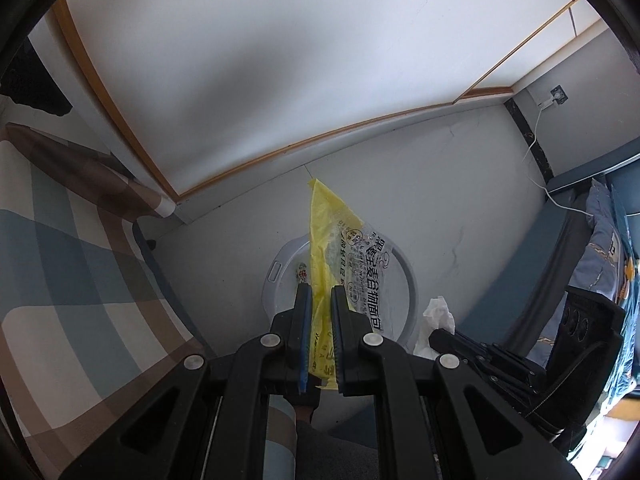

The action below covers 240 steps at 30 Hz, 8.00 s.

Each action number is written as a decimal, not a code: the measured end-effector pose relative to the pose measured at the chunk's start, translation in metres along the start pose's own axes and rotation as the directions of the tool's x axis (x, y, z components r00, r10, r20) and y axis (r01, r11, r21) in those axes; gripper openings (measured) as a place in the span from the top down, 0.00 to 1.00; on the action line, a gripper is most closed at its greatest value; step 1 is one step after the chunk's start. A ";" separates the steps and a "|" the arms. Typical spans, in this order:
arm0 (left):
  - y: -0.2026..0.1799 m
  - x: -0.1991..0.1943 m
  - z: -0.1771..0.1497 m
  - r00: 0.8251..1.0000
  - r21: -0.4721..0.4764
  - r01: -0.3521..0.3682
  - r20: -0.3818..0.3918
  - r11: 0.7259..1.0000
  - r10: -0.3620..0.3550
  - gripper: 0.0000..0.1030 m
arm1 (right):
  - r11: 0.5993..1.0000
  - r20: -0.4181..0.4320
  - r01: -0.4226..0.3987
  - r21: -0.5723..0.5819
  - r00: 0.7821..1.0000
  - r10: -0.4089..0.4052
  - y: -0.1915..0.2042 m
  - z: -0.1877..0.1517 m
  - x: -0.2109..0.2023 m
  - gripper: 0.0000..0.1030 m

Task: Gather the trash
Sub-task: 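Carry the yellow bag and white plastic bag in both grippers over the white bin, then open the right gripper over the bin while the left gripper releases the yellow bag, then move both open grippers back over the trash on the table, then close the right gripper on the crumpled white tissue, then lift the white tissue off the table with the right gripper, then grasp the white foam piece with the left gripper while the right gripper holds the tissue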

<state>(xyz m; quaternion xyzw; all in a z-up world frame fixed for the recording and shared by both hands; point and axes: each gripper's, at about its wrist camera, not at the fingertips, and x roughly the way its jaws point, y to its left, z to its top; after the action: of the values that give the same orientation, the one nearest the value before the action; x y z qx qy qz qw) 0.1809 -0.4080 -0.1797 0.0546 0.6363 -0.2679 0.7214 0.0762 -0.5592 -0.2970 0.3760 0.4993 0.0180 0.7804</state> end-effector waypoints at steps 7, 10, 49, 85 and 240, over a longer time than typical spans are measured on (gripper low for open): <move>-0.005 0.018 0.005 0.999 -0.009 -0.007 -0.049 1.000 0.007 0.95 | 1.000 -0.010 0.008 0.024 1.000 -0.008 -0.007 -0.001 0.012 0.60; -0.003 0.029 0.005 0.997 -0.017 -0.022 -0.070 1.000 0.021 0.95 | 0.999 0.011 -0.005 0.045 1.000 0.005 -0.012 -0.002 0.001 0.48; 0.002 -0.009 -0.025 0.998 -0.031 -0.055 0.036 0.998 0.056 0.30 | 0.995 0.123 0.073 0.063 0.989 -0.081 -0.009 -0.007 -0.060 0.16; 0.104 -0.223 -0.125 0.806 -0.213 -0.113 0.552 0.970 0.215 0.30 | 0.962 0.384 0.032 -0.270 0.920 0.078 0.178 -0.059 -0.168 0.09; 0.282 -0.148 -0.263 0.948 -0.180 -0.189 0.225 0.965 0.227 0.17 | 0.707 -0.093 -0.003 -0.707 0.992 -0.089 0.333 -0.192 0.051 0.93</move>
<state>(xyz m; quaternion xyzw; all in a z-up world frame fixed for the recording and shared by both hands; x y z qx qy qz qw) 0.0692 -0.0110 -0.1622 0.0318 0.5527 -0.1441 0.8202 0.0649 -0.1905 -0.1766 0.0356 0.5091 0.2116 0.8335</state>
